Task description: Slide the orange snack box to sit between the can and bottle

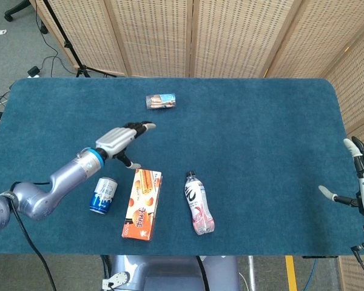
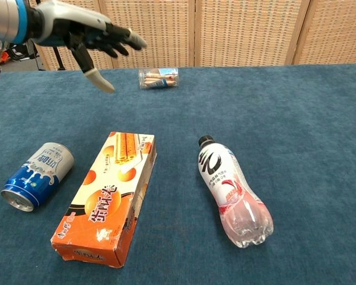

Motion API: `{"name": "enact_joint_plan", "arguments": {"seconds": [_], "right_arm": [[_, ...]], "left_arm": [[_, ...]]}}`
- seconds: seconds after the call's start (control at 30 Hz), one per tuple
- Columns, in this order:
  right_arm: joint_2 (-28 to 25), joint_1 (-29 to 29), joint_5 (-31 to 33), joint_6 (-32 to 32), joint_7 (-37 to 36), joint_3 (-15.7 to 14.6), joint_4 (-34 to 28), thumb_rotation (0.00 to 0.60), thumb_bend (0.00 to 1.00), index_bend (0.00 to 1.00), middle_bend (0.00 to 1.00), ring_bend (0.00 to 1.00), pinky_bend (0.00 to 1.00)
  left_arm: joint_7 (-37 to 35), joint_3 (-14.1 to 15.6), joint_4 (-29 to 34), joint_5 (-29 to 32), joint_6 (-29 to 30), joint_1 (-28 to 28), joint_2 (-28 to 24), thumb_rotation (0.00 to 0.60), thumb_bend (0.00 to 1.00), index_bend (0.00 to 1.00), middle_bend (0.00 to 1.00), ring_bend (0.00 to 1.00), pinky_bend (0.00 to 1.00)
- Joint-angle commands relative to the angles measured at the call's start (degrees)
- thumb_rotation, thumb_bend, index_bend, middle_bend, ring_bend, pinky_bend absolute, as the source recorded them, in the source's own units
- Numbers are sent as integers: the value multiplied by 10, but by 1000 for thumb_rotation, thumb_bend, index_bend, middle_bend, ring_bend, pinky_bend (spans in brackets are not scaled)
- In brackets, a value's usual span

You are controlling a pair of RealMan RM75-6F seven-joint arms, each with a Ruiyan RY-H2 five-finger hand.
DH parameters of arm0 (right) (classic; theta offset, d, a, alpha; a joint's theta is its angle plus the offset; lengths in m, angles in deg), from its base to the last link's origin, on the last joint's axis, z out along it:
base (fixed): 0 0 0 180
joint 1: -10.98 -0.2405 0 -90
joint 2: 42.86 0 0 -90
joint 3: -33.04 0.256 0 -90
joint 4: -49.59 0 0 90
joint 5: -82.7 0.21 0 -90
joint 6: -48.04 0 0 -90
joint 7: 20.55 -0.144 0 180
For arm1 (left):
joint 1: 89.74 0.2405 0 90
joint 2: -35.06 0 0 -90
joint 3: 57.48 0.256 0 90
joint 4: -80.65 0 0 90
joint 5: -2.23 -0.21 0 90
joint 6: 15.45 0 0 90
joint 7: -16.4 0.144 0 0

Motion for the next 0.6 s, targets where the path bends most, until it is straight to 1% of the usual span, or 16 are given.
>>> {"name": "enact_joint_plan", "arguments": {"seconds": [0.03,0.1,0.17,0.23,0.33,0.47,0.6], "right_arm": [[3,0,-4,3,5,-1,0,600,0,5,0,0,0],[5,0,-6,6,10,-2,0,600,0,5,0,0,0],[8,0,-9,10,17,-2,0,600,0,5,0,0,0],[12,1,-9,14,28,-3,3,600,0,5,0,0,0],[25,2,-5,28,66,1,11,600,0,5,0,0,0],[44,2,-12,49,107,3,29,600,0,1,0,0,0],[58,2,-21,61,139,1,43,600,0,0,0,0,0]], "left_arm": [[43,-18,14,-24,178,93,-21,600,0,0,0,0,0],[47,-12,23,-39,215,120,-32,600,0,0,0,0,0],[43,1,28,-64,261,158,-40,600,0,0,0,0,0],[36,17,26,-86,299,195,-45,600,0,0,0,0,0],[9,50,19,-114,351,261,-52,600,0,0,0,0,0],[-20,78,-11,-137,414,331,-37,600,0,0,0,0,0],[1,101,-33,-139,471,394,-13,600,0,0,0,0,0]]}}
